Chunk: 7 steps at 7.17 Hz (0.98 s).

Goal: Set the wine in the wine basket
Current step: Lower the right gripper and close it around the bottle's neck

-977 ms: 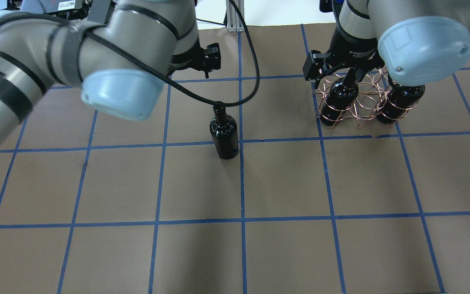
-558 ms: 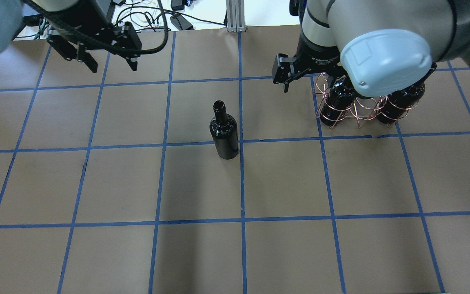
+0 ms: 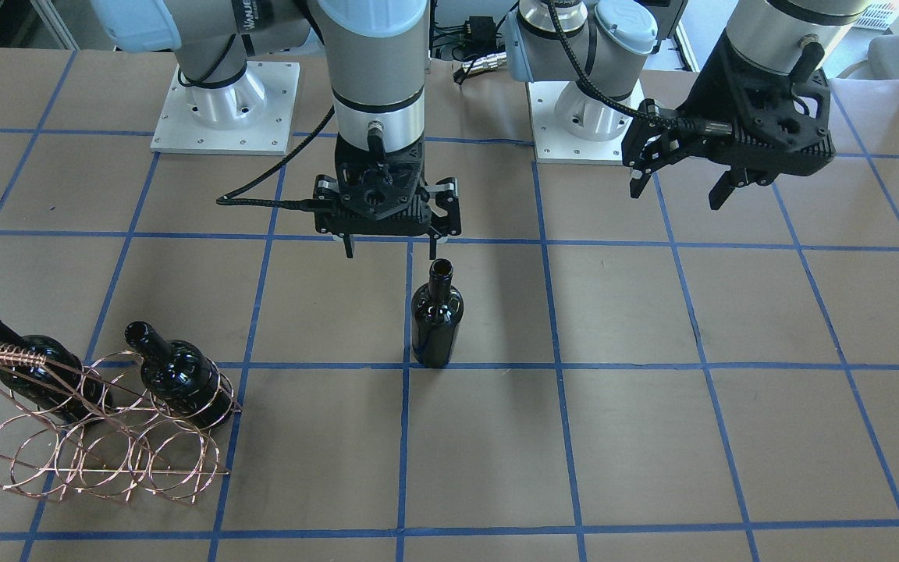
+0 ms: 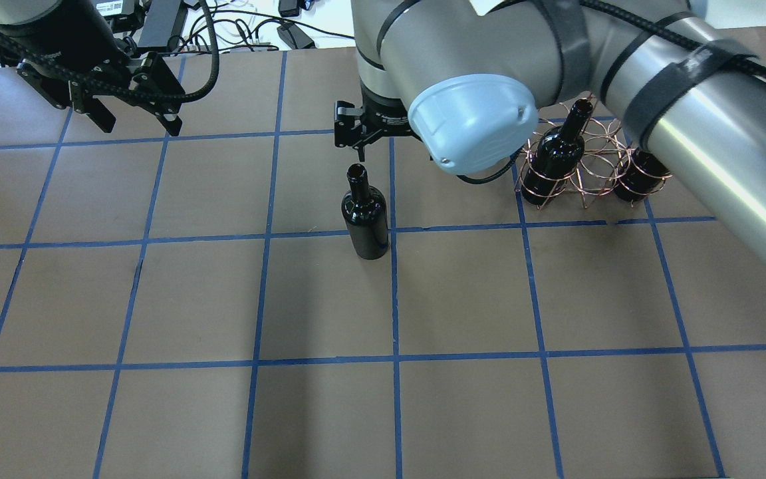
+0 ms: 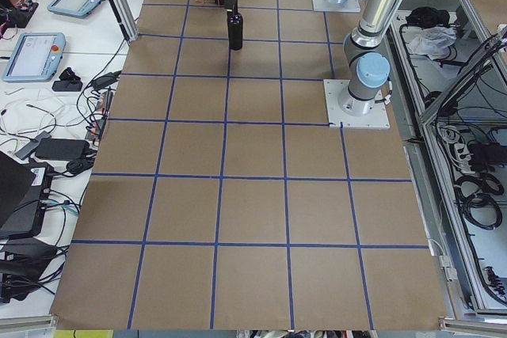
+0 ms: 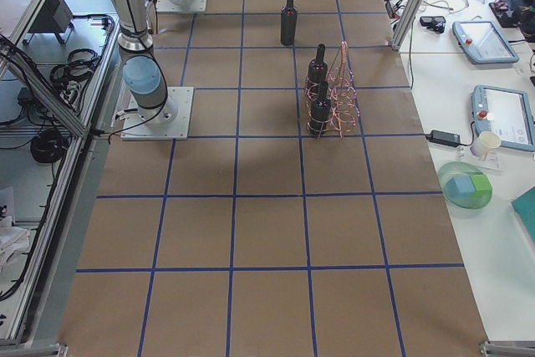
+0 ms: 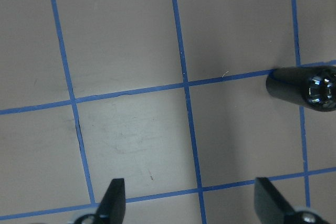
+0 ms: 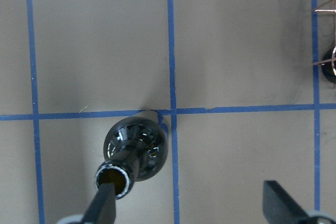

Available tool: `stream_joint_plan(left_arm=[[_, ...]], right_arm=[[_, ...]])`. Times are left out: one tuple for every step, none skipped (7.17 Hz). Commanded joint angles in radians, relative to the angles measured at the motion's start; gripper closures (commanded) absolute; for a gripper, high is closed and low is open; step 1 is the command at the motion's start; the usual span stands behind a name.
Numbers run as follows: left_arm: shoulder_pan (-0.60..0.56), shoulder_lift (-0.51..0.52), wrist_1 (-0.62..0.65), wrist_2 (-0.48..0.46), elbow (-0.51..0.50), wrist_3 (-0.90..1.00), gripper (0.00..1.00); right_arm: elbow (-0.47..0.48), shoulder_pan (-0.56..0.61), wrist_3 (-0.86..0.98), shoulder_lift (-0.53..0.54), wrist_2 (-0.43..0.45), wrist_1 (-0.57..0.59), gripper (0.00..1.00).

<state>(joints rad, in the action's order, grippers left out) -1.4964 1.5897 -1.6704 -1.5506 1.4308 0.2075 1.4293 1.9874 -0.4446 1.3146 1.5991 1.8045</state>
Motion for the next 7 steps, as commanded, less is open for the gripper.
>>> stream_joint_plan(left_arm=[[0.005, -0.016, 0.004, 0.003, 0.011, 0.001, 0.0], [0.004, -0.034, -0.005, -0.012, 0.014, 0.006, 0.0], [0.005, -0.043, -0.024, -0.02, 0.016, 0.013, 0.0], [0.01, -0.043, -0.037, -0.025, 0.031, 0.015, 0.0], [0.015, -0.05, -0.063, -0.13, 0.025, 0.015, 0.0], [0.018, -0.05, -0.064, -0.135, 0.034, 0.009, 0.0], [0.022, -0.042, -0.057, -0.018, 0.039, 0.003, 0.0]], right_arm=[[-0.015, 0.042, -0.061, -0.029, -0.034, 0.003, 0.0], [-0.013, 0.042, -0.06, -0.056, -0.036, 0.021, 0.0], [-0.013, 0.047, -0.054, -0.093, -0.034, 0.048, 0.0], [-0.012, 0.047, -0.045, -0.107, -0.033, 0.053, 0.0], [-0.009, 0.047, -0.045, -0.116, -0.034, 0.052, 0.05], [-0.004, 0.047, -0.045, -0.12, -0.034, 0.052, 0.11], [-0.001, 0.047, -0.049, -0.124, -0.036, 0.049, 0.19]])
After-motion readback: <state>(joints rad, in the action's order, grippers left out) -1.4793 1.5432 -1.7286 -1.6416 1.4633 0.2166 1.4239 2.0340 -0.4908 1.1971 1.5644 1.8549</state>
